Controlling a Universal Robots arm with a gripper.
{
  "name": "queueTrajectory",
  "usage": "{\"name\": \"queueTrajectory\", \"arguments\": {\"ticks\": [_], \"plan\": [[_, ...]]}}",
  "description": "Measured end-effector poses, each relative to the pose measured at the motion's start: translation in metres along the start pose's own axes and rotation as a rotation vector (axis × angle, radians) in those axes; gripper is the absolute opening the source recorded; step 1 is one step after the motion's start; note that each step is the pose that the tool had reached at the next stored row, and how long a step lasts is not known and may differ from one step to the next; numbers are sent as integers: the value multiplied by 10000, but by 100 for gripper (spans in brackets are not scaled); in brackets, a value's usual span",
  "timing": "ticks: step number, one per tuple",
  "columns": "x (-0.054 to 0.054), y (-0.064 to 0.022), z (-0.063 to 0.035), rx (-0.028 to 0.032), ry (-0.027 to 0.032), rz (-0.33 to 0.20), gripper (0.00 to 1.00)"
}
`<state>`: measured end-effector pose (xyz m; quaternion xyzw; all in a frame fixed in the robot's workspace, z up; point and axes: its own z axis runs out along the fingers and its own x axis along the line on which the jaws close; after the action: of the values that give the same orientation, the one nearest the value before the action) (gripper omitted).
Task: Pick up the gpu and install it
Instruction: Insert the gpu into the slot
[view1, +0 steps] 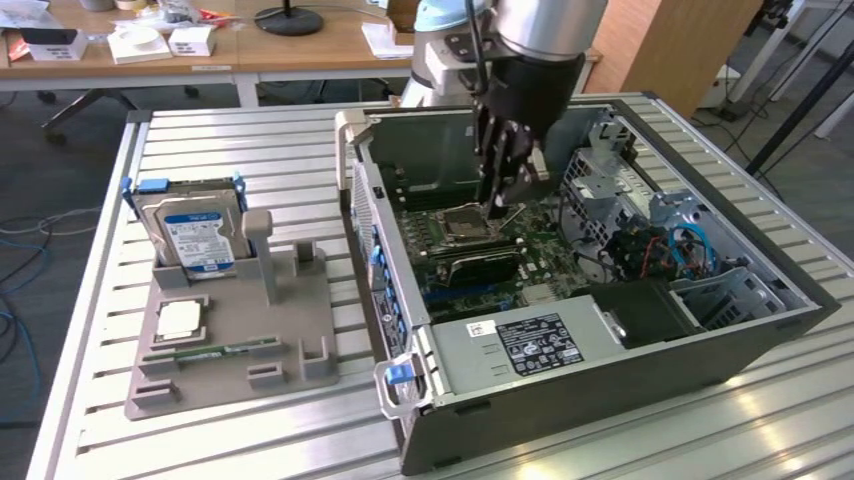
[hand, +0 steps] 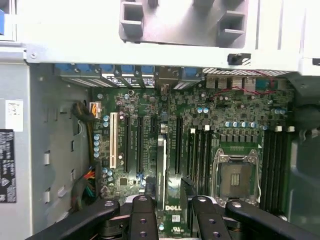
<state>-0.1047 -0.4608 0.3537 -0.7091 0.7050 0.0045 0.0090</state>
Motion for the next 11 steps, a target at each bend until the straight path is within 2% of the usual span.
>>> {"name": "queueTrajectory", "arguments": {"ticks": [7,11], "plan": [[-5,-2,-249,2,0,2,34],[-5,-2,-257,2,-1,1,34]]}}
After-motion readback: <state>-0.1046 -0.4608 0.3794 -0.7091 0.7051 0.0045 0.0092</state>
